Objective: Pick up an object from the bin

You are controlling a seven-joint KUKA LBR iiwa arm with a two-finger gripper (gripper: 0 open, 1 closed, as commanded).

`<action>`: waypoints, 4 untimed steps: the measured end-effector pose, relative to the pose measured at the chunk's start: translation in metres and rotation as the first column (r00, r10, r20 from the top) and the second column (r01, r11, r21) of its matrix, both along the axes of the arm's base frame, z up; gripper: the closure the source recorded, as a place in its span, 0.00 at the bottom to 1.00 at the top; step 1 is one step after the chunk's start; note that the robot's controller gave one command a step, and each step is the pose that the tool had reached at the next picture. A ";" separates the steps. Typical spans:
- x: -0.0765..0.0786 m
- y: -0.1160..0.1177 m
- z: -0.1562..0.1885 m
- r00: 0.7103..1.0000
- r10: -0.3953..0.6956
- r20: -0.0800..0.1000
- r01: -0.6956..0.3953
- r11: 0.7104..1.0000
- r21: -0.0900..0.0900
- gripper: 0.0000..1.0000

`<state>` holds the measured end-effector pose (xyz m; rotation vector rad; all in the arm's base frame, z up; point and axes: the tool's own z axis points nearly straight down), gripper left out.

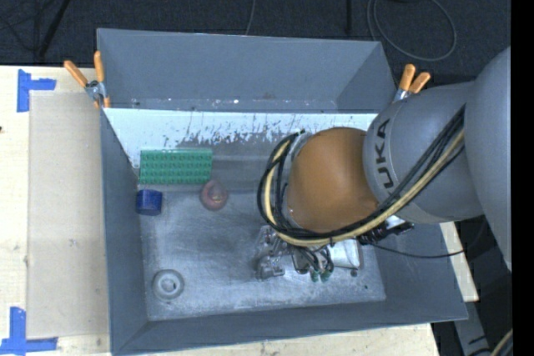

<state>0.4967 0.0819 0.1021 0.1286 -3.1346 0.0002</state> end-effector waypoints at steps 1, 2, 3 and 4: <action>0.000 0.000 0.000 1.000 -0.001 0.000 0.001 1.000 0.000 0.00; 0.016 -0.083 -0.031 0.964 0.267 0.007 -0.267 0.964 0.001 0.00; 0.017 -0.083 -0.029 0.964 0.265 0.007 -0.265 0.964 0.002 1.00; 0.039 -0.094 0.143 0.926 0.377 0.013 -0.377 0.926 -0.003 1.00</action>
Offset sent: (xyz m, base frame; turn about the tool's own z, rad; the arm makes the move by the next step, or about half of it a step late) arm 0.0000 0.0000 0.0000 0.0000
